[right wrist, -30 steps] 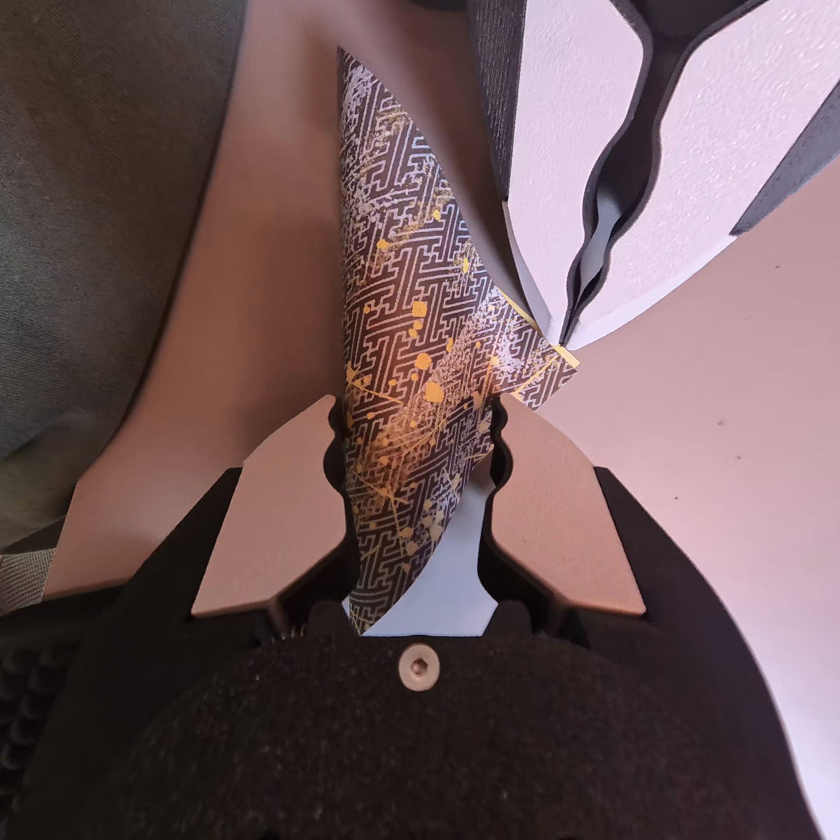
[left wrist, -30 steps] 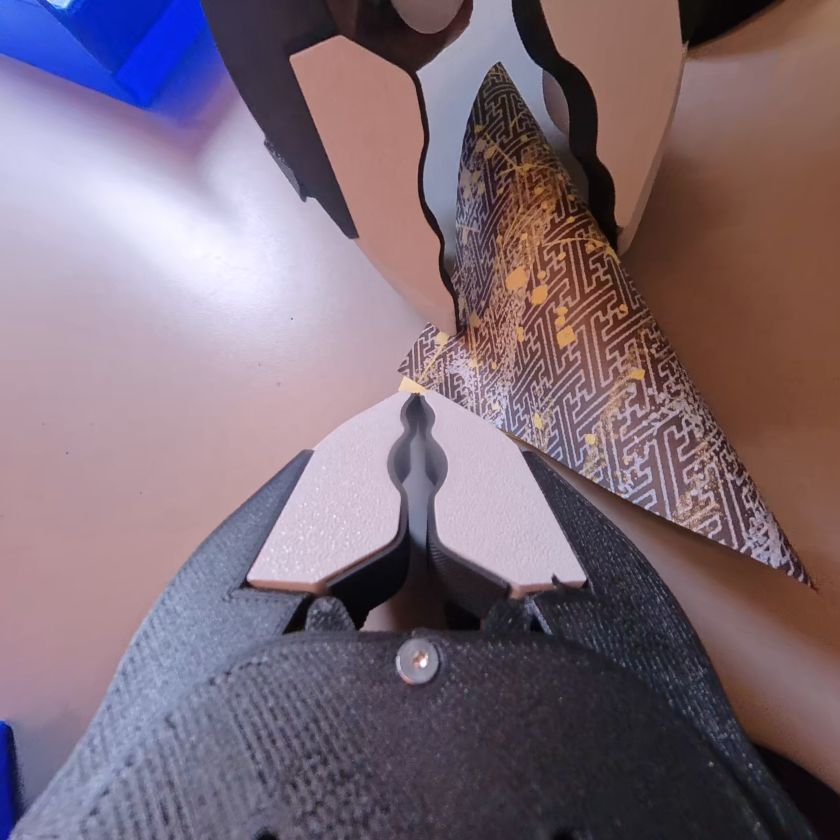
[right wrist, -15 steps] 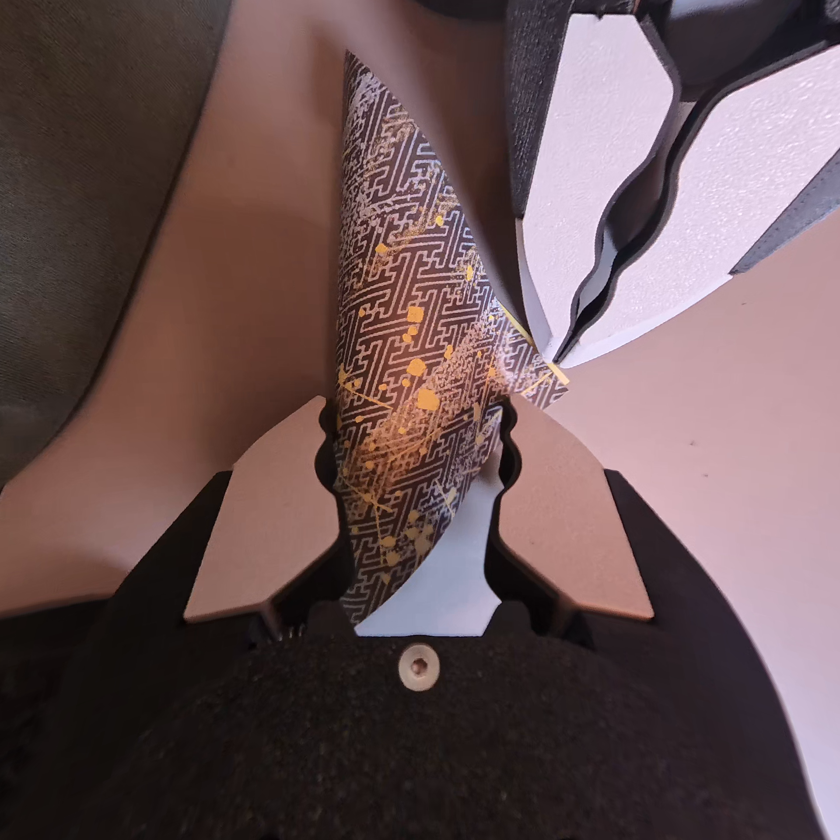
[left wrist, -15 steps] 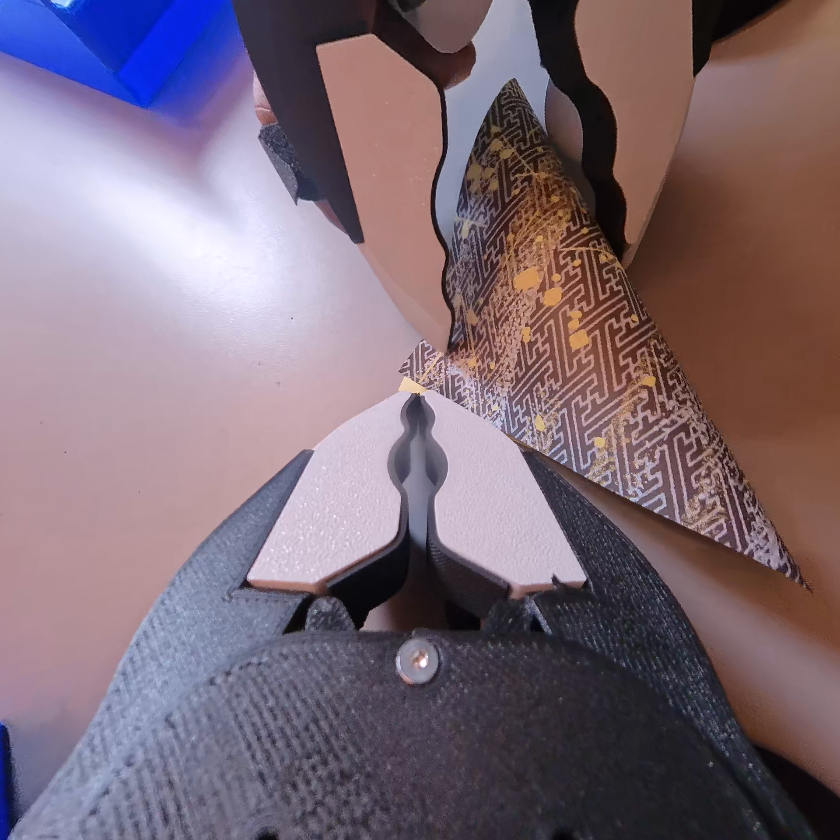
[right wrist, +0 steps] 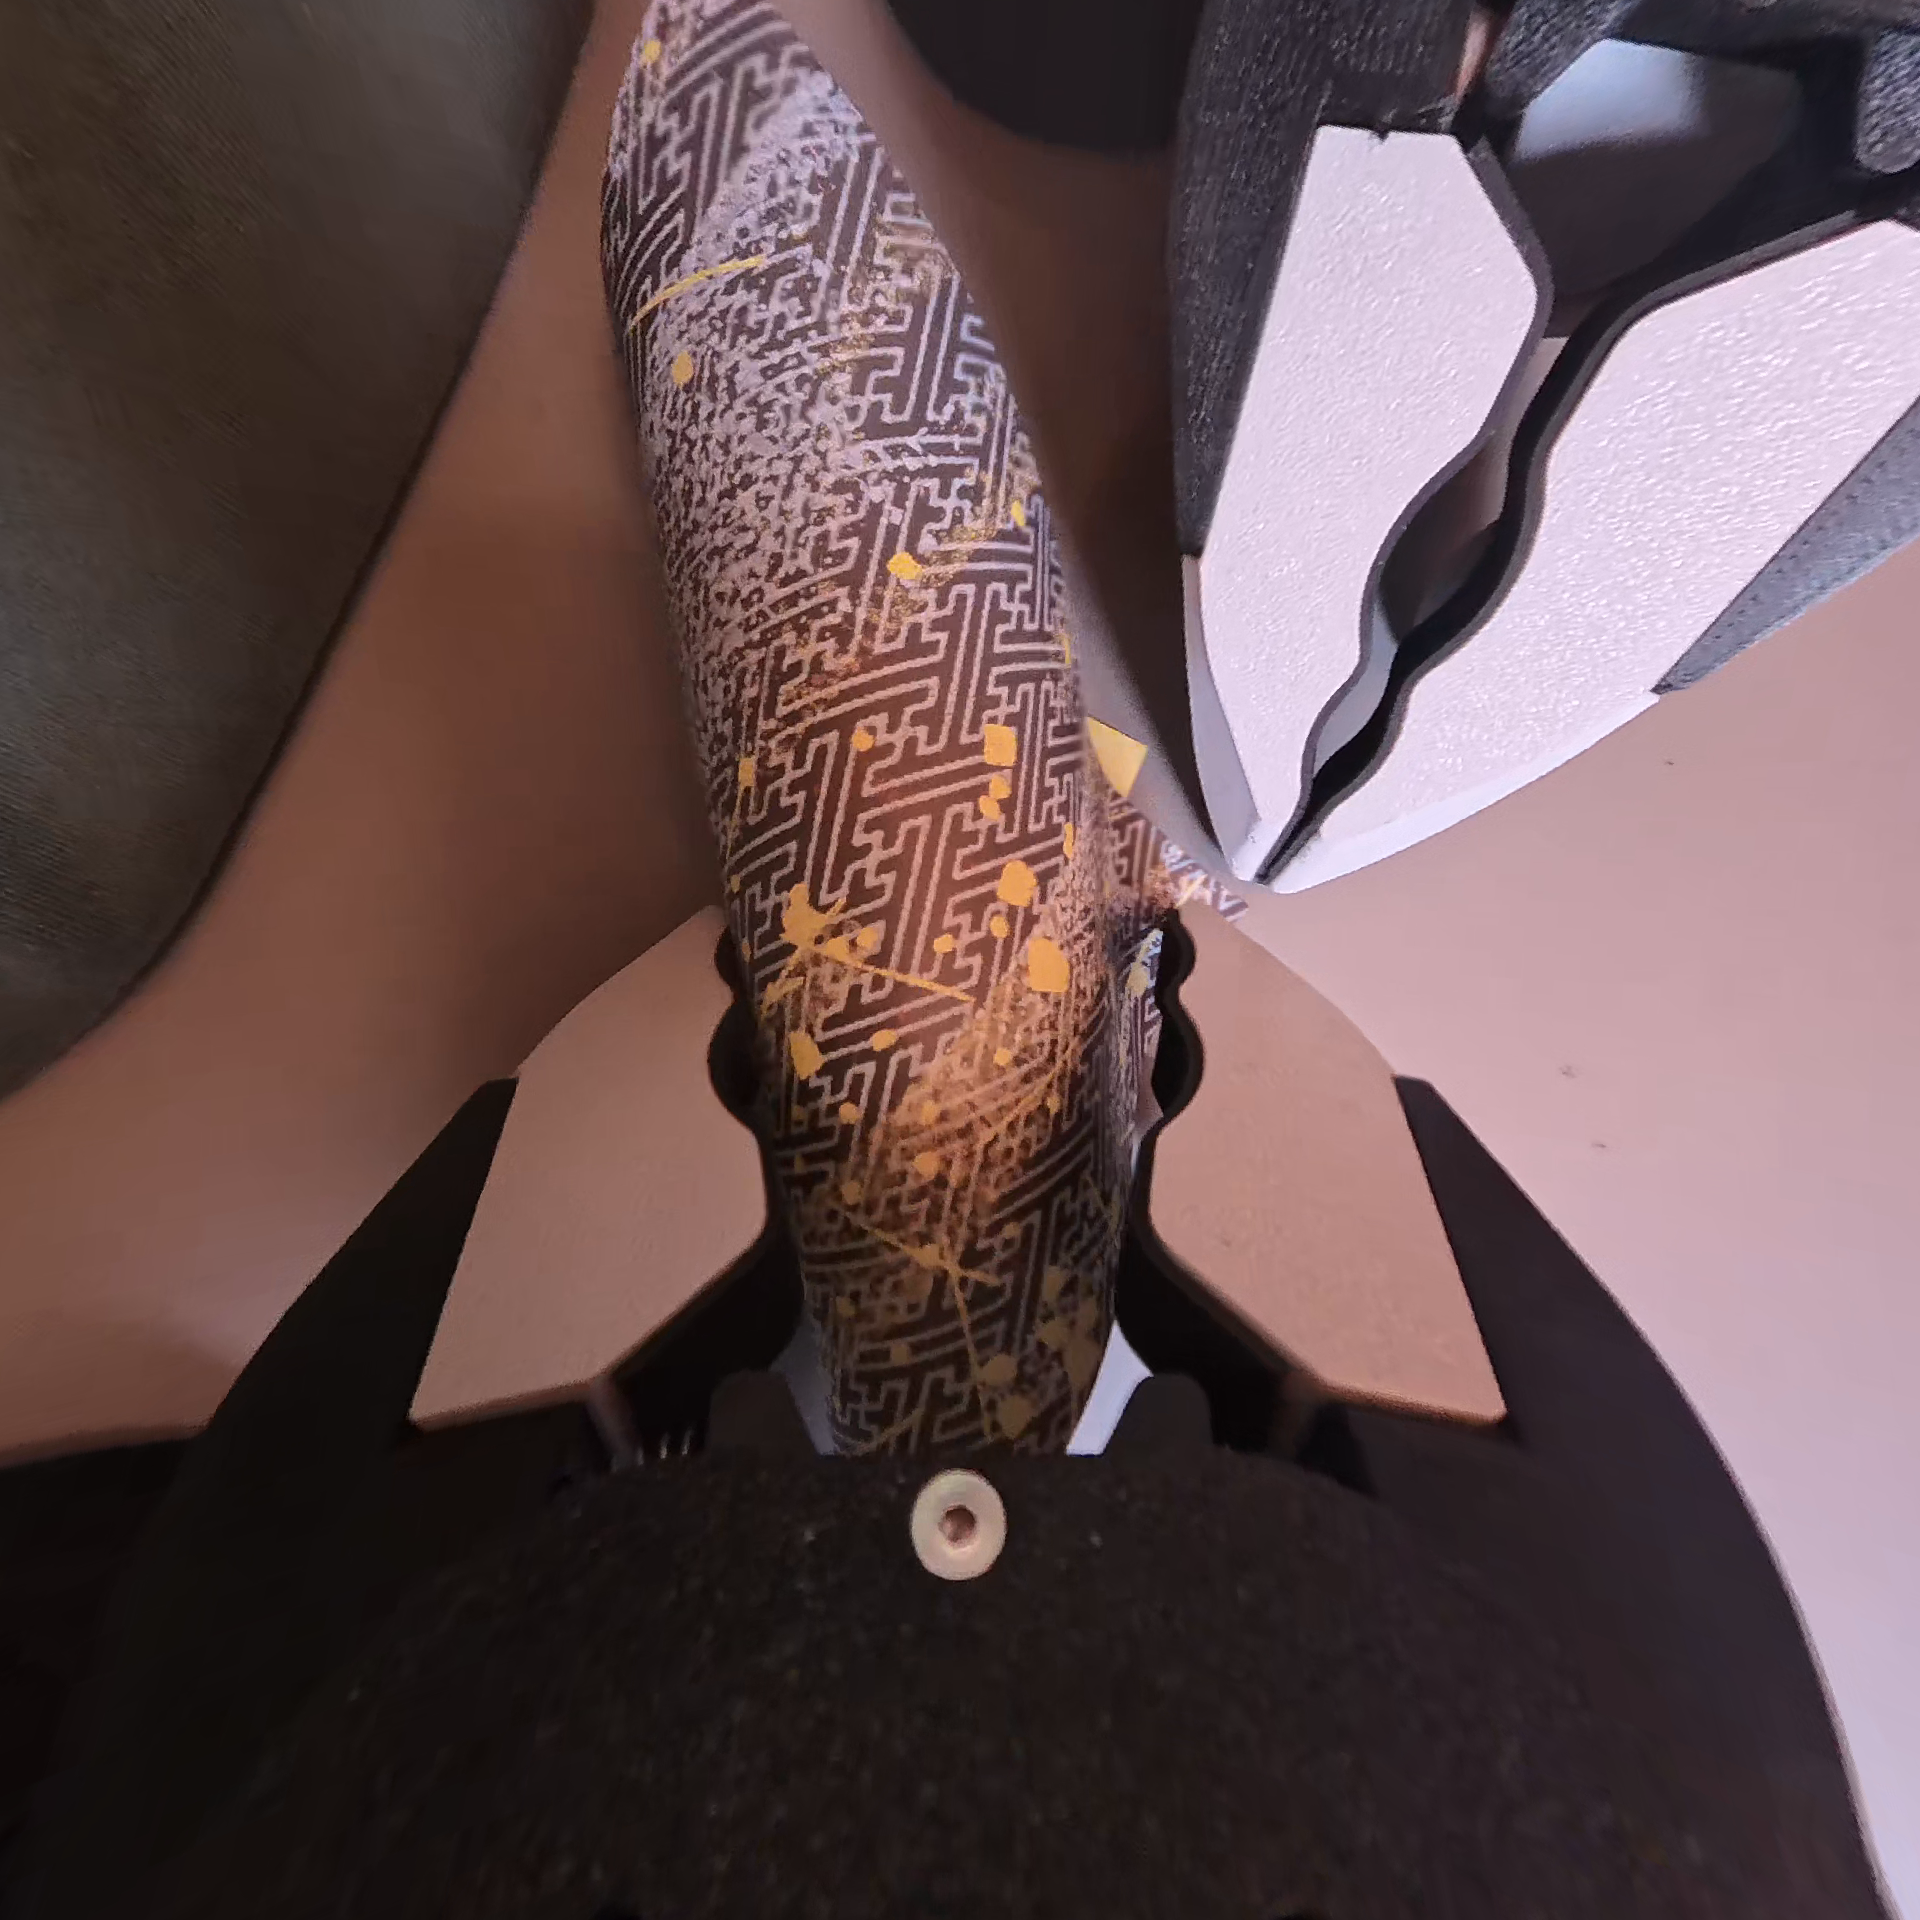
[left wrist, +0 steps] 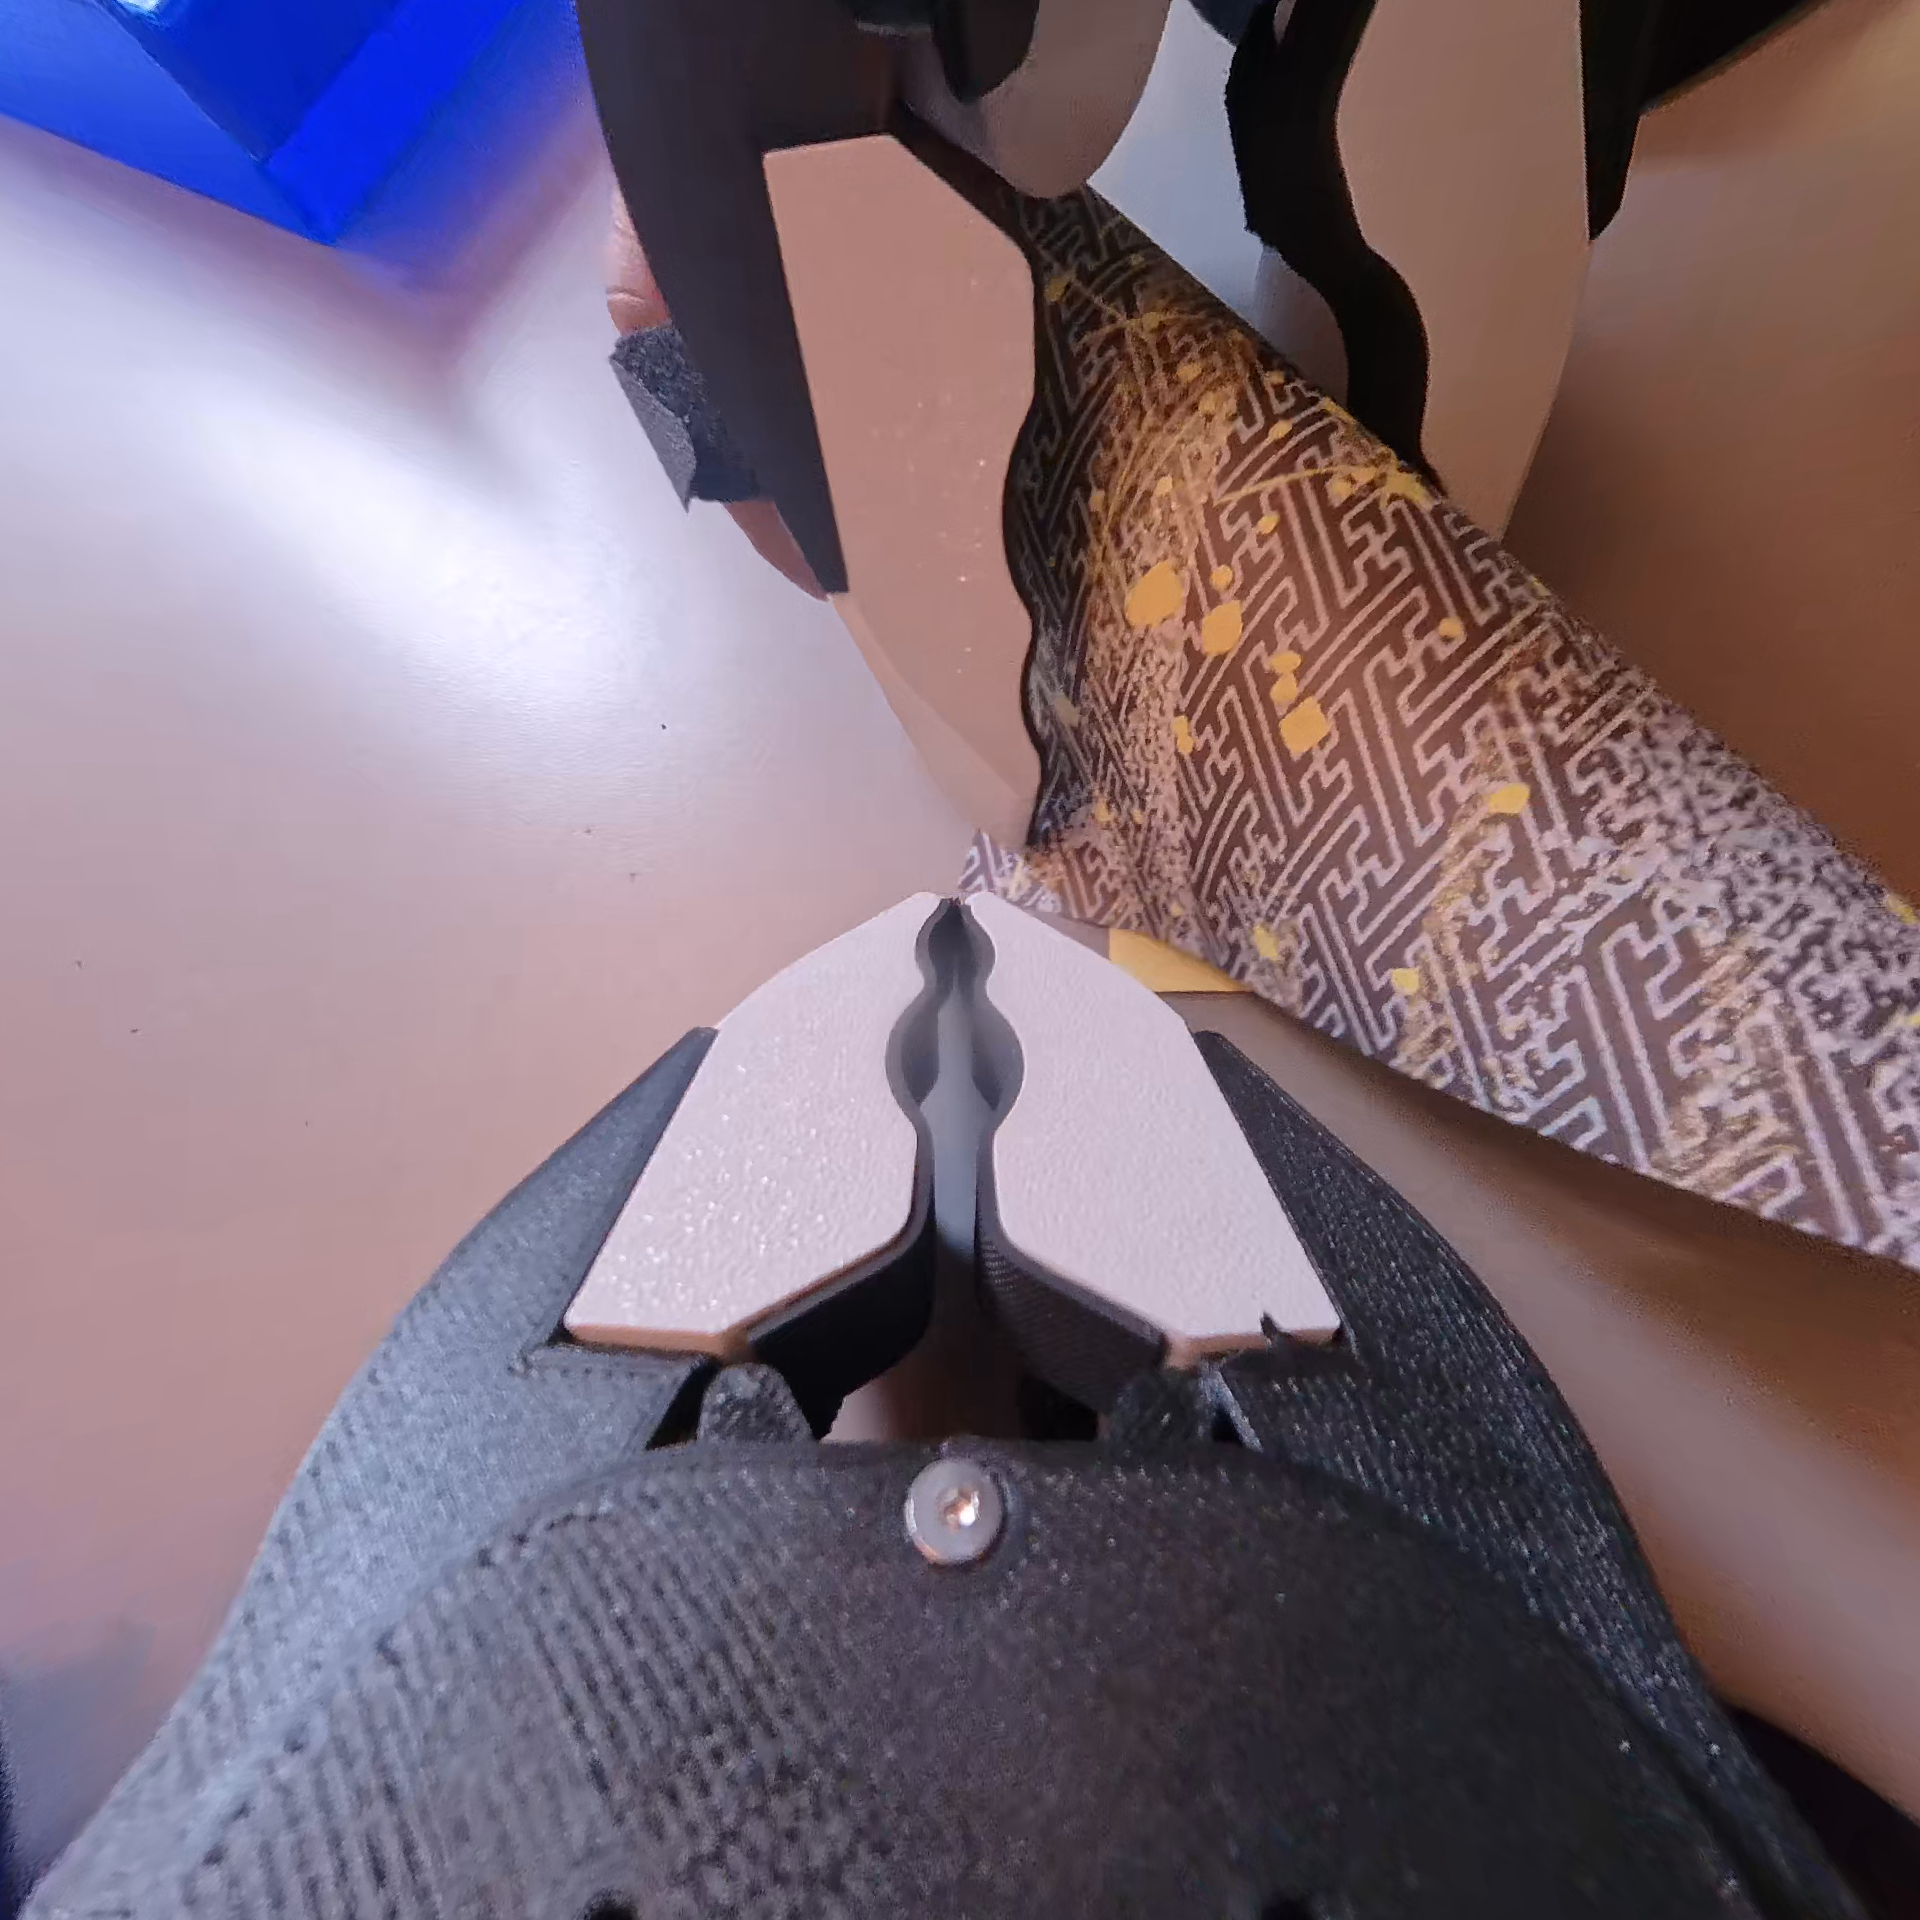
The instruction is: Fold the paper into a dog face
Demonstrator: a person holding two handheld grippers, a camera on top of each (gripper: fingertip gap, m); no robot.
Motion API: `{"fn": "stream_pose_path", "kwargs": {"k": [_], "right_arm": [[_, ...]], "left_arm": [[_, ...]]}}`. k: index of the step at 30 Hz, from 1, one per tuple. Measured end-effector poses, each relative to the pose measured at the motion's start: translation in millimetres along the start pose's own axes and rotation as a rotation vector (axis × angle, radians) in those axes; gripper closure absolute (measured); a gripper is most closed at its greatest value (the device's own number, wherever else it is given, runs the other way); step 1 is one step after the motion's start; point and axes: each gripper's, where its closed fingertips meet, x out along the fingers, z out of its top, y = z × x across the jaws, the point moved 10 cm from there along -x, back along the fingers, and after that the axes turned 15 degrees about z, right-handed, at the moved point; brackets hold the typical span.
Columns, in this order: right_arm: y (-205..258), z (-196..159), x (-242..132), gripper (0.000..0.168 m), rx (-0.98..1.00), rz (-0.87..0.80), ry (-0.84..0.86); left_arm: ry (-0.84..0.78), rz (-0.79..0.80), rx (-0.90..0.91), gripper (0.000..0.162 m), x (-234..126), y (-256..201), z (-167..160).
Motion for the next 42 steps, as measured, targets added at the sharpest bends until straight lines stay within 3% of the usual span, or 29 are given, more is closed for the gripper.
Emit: {"fn": "stream_pose_path", "kwargs": {"k": [5,10,15,22,33,42], "right_arm": [[6,0,-2,0.122,-0.043,-0.060,0.006],[13,-3,-5,0.140,-0.114,-0.258,0.064],[22,-3,-1,0.141,-0.203,-0.465,0.154],[28,-1,8,0.146,-0.308,-0.609,0.225],[49,-4,-3,0.133,-0.191,-0.532,0.106],[64,-9,-20,0.134,-0.039,-0.277,-0.126]], "left_arm": [[0.010,0.022,0.023,0.162,-4,4,-3],[-0.032,0.049,-0.048,0.162,-16,20,-5],[-0.059,-0.052,-0.136,0.162,-20,20,-3],[0.015,-0.011,0.063,0.162,-5,0,0],[0.032,0.056,0.176,0.162,-2,-7,7],[-0.012,0.049,0.240,0.162,1,-7,8]]}}
